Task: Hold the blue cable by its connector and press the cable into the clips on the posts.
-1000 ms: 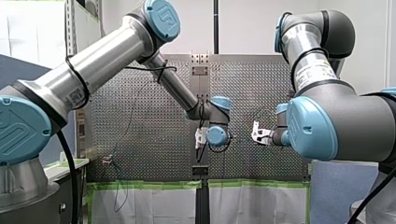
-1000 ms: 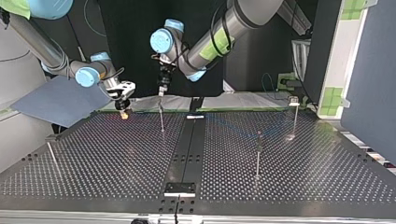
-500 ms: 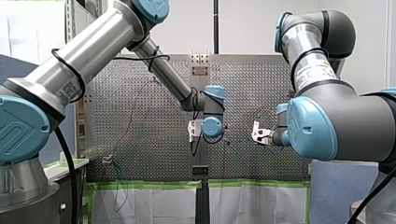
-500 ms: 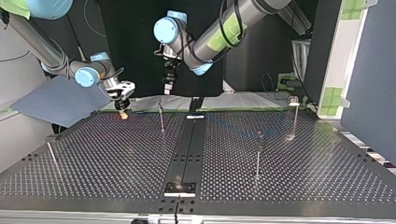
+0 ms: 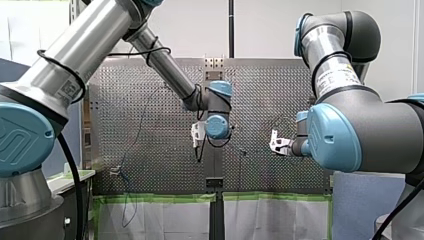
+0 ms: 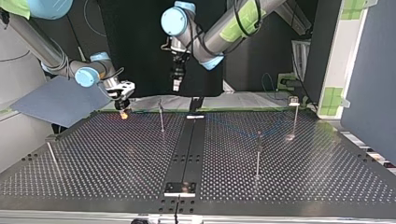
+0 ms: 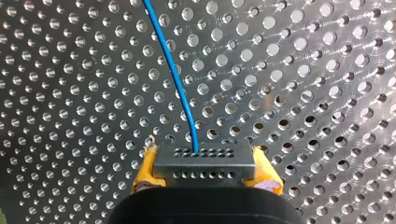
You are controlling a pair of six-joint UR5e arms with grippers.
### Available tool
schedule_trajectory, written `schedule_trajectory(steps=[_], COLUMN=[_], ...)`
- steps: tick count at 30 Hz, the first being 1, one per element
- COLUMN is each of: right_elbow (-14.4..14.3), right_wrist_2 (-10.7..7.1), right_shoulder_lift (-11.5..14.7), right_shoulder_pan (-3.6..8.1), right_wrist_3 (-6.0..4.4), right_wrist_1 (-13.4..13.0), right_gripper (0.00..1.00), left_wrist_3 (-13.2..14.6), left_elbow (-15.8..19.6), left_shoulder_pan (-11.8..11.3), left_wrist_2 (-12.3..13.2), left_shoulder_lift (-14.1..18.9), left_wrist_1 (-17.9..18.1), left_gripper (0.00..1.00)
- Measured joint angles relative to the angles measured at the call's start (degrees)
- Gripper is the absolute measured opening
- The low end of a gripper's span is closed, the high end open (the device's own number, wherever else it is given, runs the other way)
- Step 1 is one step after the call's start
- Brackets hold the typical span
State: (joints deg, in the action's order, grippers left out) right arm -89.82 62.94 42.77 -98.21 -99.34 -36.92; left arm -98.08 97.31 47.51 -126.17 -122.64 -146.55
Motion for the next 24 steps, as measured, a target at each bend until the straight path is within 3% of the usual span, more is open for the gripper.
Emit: schedule_trajectory(steps=[5, 10, 15, 24], right_elbow=[0.0, 0.0, 0.0, 0.0], right_wrist_2=[0.0, 0.0, 0.0, 0.24], right_shoulder_lift=[0.0, 0.0, 0.0, 0.1], right_shoulder_pan=[0.0, -0.01, -0.01, 0.39], right_wrist_3=[-0.05, -0.05, -0.01, 0.57], right_wrist_1=[0.1, 0.2, 0.3, 0.8], right_gripper=[0.0, 0.0, 0.0, 0.0], left_wrist_3=[-0.4, -0.9, -0.9, 2.8], left_elbow=[2.0, 4.4, 6.8, 11.0], left_shoulder_pan=[0.0, -0.2, -1.8, -4.6], left_wrist_2=[-0.3, -0.6, 1.2, 4.7], left_shoulder_lift=[2.0, 4.4, 6.8, 11.0], left_wrist_1=[-0.6, 1.3, 3.3, 2.7], left_gripper=[1.0, 1.0, 1.0, 1.0])
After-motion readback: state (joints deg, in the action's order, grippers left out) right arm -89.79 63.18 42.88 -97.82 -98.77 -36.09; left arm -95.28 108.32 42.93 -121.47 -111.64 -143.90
